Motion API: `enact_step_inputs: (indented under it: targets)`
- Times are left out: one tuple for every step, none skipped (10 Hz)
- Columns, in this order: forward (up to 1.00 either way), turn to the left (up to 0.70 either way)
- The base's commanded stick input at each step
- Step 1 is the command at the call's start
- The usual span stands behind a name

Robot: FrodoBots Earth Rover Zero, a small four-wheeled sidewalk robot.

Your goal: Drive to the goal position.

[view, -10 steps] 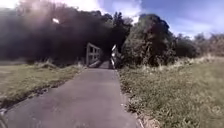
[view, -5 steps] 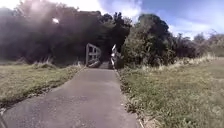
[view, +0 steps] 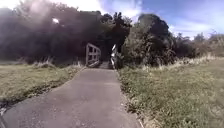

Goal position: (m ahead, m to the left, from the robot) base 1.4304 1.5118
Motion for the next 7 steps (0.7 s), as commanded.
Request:
enact_step_inputs:
  targets:
    - [1.00, 0.40]
    - [1.00, 0.40]
    - [1.00, 0.40]
    - [1.00, 0.40]
    - [1.00, 0.40]
    - [1.00, 0.40]
    - [1.00, 0.40]
